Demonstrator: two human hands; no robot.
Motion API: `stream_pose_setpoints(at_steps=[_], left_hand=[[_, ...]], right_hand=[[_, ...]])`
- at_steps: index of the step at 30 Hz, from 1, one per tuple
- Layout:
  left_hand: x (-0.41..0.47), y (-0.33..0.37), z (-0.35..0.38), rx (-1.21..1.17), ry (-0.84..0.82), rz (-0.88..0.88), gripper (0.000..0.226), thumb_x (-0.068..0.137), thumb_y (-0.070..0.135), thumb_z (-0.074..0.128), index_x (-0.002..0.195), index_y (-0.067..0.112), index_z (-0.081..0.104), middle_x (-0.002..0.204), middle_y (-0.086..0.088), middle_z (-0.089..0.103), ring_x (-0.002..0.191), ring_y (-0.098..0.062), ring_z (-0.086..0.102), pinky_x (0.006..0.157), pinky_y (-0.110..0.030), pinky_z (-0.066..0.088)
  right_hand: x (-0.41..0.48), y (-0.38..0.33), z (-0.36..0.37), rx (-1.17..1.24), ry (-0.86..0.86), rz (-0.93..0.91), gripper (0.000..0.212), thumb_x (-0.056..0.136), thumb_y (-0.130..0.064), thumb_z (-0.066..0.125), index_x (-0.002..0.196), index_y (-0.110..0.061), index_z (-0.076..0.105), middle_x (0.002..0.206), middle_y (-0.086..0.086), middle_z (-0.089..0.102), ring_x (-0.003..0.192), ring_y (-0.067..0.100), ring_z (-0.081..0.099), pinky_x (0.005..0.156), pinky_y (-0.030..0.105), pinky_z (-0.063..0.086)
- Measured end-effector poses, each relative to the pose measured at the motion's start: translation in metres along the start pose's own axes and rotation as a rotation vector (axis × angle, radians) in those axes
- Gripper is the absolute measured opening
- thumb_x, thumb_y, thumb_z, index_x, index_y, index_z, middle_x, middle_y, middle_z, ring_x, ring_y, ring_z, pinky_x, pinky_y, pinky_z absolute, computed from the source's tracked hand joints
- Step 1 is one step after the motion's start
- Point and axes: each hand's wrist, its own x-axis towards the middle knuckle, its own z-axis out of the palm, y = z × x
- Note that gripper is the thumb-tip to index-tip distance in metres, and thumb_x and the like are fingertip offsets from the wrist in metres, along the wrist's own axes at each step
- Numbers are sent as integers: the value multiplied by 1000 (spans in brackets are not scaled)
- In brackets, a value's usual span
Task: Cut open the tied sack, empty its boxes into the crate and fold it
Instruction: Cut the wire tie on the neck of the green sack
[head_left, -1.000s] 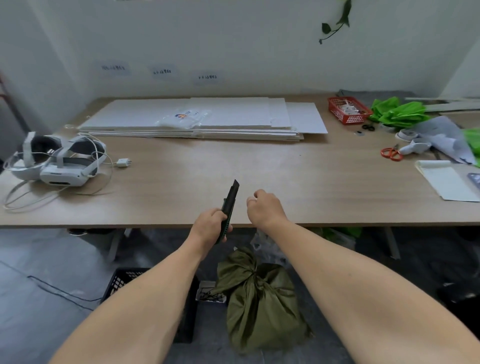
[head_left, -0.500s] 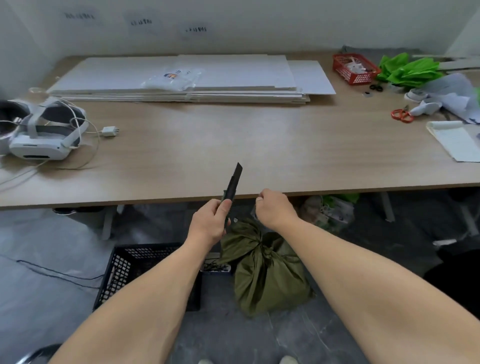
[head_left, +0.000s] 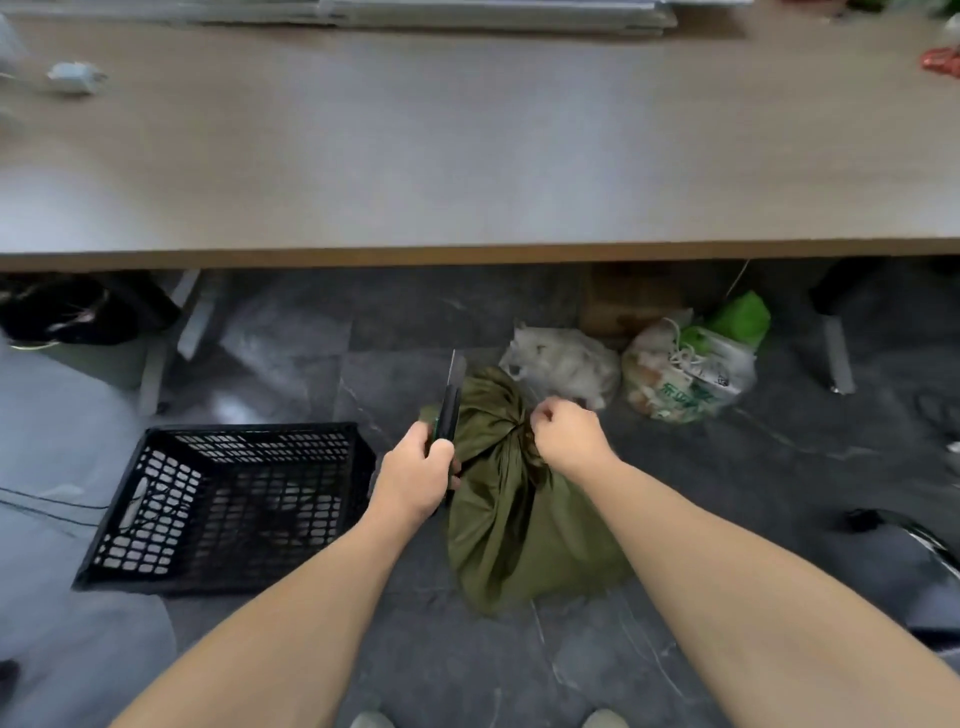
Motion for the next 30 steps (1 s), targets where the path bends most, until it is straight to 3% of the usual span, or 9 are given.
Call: stream_pose_setpoints(at_steps=[2, 5, 9, 14, 20, 22, 25, 27, 30], left_hand=[[23, -32, 23, 30, -14, -7, 15, 91, 19, 44, 79, 12, 49, 79, -7, 67, 77, -26, 63, 69, -33, 46], [61, -81, 55, 35, -28, -8, 32, 84, 41, 46, 86, 9, 45, 77, -12, 61, 77, -30, 60, 79, -44, 50], [109, -129, 92, 164, -10, 10, 41, 87, 64, 45, 86, 23, 42, 91, -7, 67, 89, -30, 65, 86, -42, 53], [147, -158, 122, 214, 19, 102, 40, 95, 52, 46, 75, 18, 50, 83, -9, 66, 77, -25, 68, 82, -42, 55], [163, -175, 138, 224, 33, 157, 37, 90, 56, 44, 81, 21, 53, 83, -7, 66, 77, -27, 67, 80, -45, 56], [163, -177, 140, 239, 23, 163, 33, 90, 55, 44, 81, 24, 53, 84, -6, 66, 78, -28, 67, 80, -47, 56], [158, -178, 143, 278, -17, 143, 27, 93, 49, 45, 82, 26, 53, 85, -3, 65, 79, -25, 66, 78, -41, 55], [156, -181, 144, 331, -34, 151, 23, 96, 43, 45, 83, 26, 54, 87, -2, 63, 82, -22, 63, 75, -35, 51], [152, -181, 142, 337, -36, 211, 18, 97, 37, 46, 90, 25, 58, 90, 1, 63, 85, -20, 61, 73, -33, 46]], right_hand=[[26, 30, 22, 11, 16, 6, 24, 102, -21, 41, 110, -12, 63, 112, 13, 63, 115, 35, 57, 82, 30, 41], [60, 68, 55, 46, 91, 26, 26, 102, -22, 45, 117, -14, 64, 123, 12, 64, 119, 31, 55, 95, 31, 42], [104, 102, 93, 62, 128, -22, 29, 102, -26, 48, 125, -14, 62, 126, 10, 65, 120, 27, 58, 98, 29, 42], [152, 116, 123, 137, 126, -40, 36, 102, -31, 45, 133, -15, 53, 128, 11, 60, 120, 30, 55, 87, 26, 38], [175, 117, 144, 217, 115, 54, 48, 98, -38, 50, 135, -7, 49, 129, 16, 60, 123, 34, 54, 92, 31, 43], [175, 118, 150, 291, 77, 86, 50, 94, -39, 54, 132, -7, 54, 126, 14, 62, 118, 33, 57, 94, 30, 45], [175, 122, 157, 483, -25, 165, 57, 77, -42, 66, 120, -5, 65, 111, 13, 70, 100, 33, 67, 94, 42, 55], [171, 123, 158, 569, -80, 173, 40, 77, -29, 71, 107, -2, 70, 99, 17, 74, 88, 34, 72, 86, 47, 59], [164, 127, 157, 730, -97, 149, 22, 84, -13, 69, 101, 0, 69, 92, 21, 74, 79, 33, 72, 75, 42, 61]])
